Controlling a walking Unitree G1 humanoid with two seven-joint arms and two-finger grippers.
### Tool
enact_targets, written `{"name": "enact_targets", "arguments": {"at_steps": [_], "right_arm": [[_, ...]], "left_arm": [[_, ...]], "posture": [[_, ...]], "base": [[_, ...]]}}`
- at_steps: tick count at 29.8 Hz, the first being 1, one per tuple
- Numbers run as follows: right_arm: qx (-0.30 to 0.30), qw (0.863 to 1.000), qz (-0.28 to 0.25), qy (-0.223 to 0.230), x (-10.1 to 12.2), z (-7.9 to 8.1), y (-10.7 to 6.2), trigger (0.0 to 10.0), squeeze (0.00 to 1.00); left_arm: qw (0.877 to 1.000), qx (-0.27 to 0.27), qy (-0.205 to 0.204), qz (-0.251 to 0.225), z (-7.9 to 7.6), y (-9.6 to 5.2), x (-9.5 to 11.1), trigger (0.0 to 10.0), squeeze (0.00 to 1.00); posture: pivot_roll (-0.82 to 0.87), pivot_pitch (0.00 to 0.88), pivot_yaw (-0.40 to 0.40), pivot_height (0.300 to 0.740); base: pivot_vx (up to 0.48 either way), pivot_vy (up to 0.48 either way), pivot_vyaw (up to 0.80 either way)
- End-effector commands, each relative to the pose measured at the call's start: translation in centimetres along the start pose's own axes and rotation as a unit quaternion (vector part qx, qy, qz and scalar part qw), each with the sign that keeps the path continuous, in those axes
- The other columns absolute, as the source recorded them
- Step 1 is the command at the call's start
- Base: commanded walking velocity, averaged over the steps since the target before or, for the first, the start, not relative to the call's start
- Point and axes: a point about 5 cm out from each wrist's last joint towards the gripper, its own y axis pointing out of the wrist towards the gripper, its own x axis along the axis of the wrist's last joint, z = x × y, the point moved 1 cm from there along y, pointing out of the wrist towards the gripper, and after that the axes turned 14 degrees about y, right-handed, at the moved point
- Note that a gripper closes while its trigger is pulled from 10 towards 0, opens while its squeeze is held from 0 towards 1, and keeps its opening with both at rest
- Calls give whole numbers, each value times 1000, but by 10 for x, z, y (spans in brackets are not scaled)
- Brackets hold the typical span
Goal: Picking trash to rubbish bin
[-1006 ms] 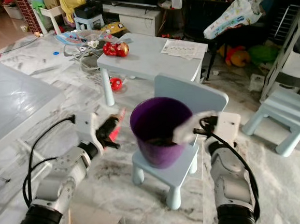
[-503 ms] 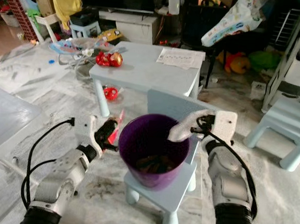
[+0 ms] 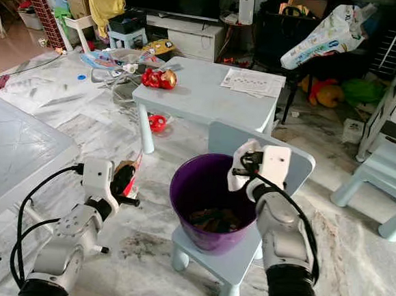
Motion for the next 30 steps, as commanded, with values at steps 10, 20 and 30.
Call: {"name": "enact_targets", "arguments": {"at_steps": [10, 20, 30], "right_arm": [[-11, 992, 107, 62, -52, 22, 17, 0, 0], [-165, 971, 162, 66, -77, -20, 4, 10000, 0], [-187, 972, 143, 10, -74, -33, 0, 10000, 1000]], "left_arm": [[999, -28, 29, 21, 2, -15, -12, 0, 0], [998, -43, 33, 27, 1, -23, -15, 0, 0], [998, -48, 32, 25, 0, -20, -11, 0, 0]], "posture": [[44, 42, 96, 740], [63, 54, 104, 740], [49, 57, 108, 740]], "base": [[0, 0, 0], [0, 0, 0], [0, 0, 0]]}}
